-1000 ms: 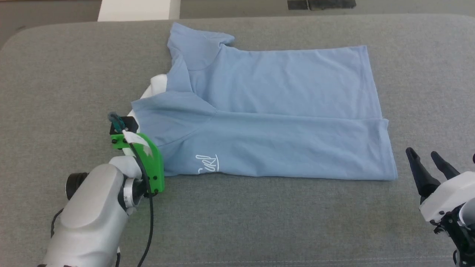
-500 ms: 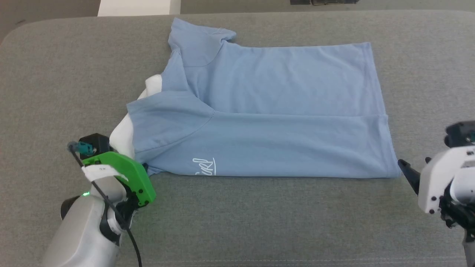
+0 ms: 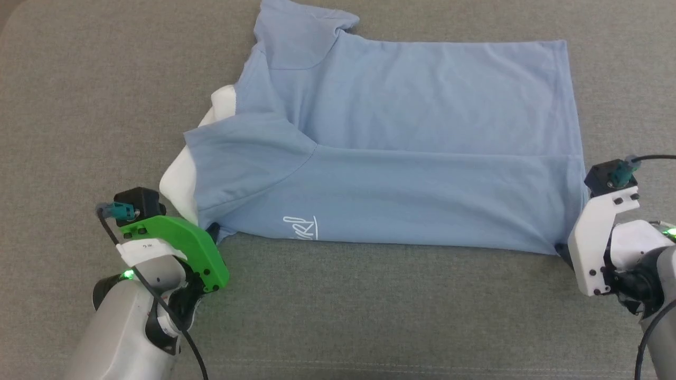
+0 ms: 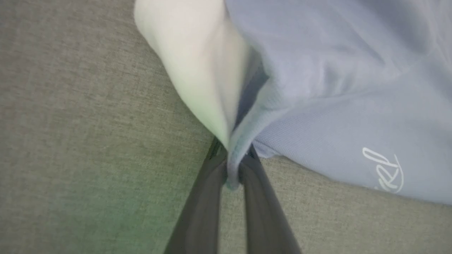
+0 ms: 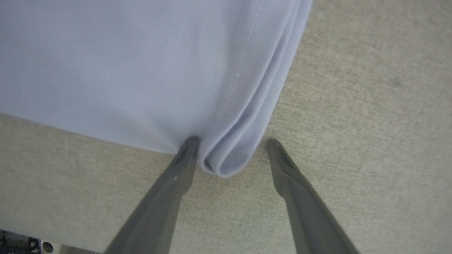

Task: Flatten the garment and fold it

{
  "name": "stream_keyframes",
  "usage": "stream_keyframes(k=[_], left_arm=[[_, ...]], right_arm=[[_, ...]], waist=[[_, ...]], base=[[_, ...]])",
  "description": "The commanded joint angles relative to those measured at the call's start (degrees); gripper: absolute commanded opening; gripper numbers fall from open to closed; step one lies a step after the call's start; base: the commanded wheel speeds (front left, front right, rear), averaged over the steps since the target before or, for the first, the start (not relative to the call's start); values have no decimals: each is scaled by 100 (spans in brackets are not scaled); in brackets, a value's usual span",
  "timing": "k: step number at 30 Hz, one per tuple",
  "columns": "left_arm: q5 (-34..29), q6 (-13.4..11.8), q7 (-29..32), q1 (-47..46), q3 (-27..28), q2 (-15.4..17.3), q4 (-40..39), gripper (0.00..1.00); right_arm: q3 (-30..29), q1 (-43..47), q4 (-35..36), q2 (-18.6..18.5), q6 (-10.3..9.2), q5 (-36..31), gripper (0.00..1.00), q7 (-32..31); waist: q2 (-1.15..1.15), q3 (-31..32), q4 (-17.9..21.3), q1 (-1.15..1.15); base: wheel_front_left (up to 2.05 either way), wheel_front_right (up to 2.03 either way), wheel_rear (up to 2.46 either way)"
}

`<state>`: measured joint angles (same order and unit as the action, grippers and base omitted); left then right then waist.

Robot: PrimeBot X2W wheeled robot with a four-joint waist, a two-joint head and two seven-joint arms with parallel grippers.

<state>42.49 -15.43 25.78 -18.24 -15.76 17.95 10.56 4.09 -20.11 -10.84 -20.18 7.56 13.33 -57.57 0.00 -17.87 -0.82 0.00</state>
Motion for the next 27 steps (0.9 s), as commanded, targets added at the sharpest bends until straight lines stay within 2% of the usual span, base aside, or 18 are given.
stream_keyframes(k=[1,2,3,8,15,23,27], left_arm=[[97,5,-1,50,-19,-24,59,0],[109,13,-12,47,-16,-34,66,0],[118,18,-24,47,-11,-38,77,0],[189,61,-64,61,24,-52,108,0],[227,57,-29,180,124,136,-142,0],[171,-246,466,895,-31,429,-815,0],[259,-292,635,1134,-161,347,-736,0]], right_arm=[[76,12,-175,22,-8,78,100,-64],[59,-5,-193,32,-8,125,48,-41],[59,-28,-209,32,-8,159,0,-11],[-137,-133,-180,46,-8,426,0,253],[-492,-4,225,-40,-8,727,0,485],[-723,846,589,-186,-8,883,0,209],[-778,1143,456,-53,-8,811,0,234]], waist=[[0,-34,-7,0],[0,-35,0,0],[0,-30,13,0],[0,133,72,0],[0,639,128,0],[0,881,155,0],[0,787,150,0]], base=[[0,0,0],[0,0,0],[0,0,0],[0,0,0],[0,0,0],[0,0,0],[0,0,0]])
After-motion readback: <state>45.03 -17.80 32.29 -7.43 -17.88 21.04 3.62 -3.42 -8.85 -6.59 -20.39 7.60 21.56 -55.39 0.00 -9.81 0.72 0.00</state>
